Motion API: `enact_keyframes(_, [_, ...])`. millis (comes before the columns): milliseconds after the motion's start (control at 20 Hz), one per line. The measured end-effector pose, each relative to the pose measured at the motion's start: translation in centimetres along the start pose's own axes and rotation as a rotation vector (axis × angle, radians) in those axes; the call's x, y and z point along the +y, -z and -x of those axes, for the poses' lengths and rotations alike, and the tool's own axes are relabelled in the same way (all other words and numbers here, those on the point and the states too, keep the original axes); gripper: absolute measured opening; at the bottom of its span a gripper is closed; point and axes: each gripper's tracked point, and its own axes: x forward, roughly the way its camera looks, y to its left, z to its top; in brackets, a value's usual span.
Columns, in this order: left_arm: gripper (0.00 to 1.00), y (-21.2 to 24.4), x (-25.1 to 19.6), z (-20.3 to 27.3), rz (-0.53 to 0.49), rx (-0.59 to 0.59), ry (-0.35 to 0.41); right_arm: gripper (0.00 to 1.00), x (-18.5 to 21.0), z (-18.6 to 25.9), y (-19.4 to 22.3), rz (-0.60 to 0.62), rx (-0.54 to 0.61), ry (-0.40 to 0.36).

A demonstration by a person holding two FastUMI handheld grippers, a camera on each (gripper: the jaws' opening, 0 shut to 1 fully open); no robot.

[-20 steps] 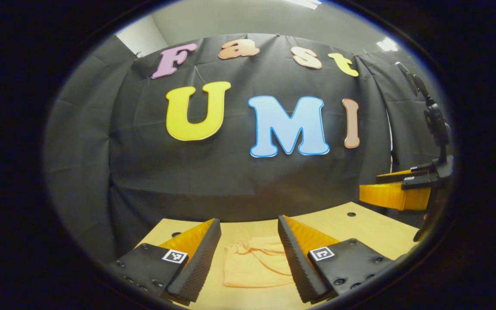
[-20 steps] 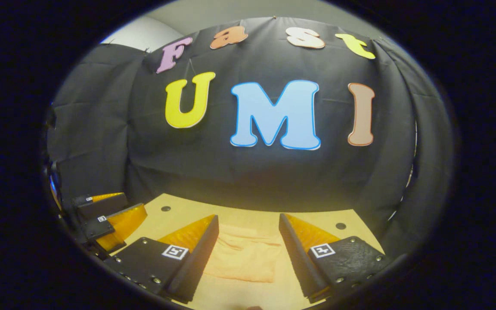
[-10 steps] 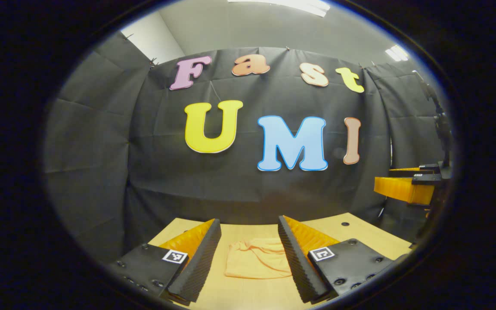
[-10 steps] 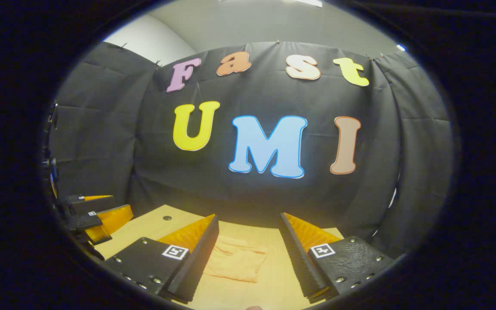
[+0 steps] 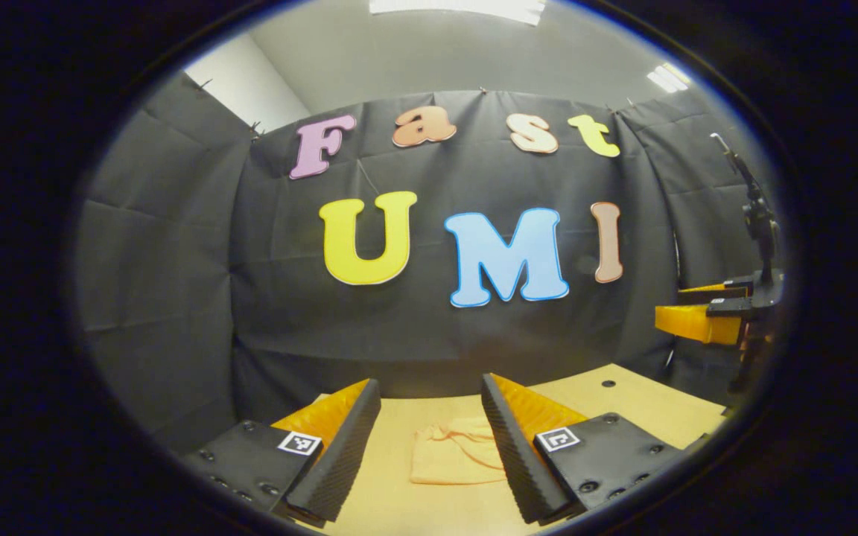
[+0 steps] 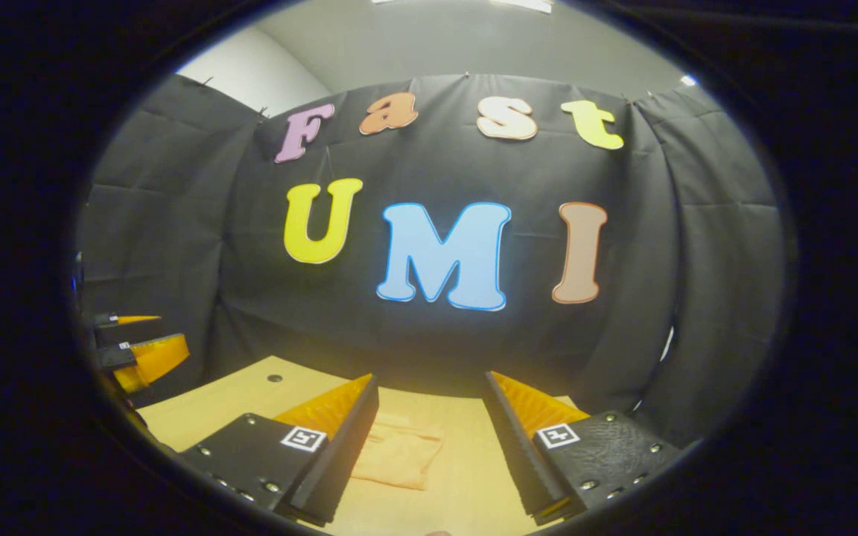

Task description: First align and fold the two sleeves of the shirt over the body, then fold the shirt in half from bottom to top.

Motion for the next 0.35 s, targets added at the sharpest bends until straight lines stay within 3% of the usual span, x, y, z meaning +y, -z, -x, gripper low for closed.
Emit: enact_keyframes(350, [0.89, 0.9, -2.0, 0.0, 0.050, -0.002, 0.004, 0.87, -0.5, 1.9, 1.1, 0.037, 0.039, 0.009])
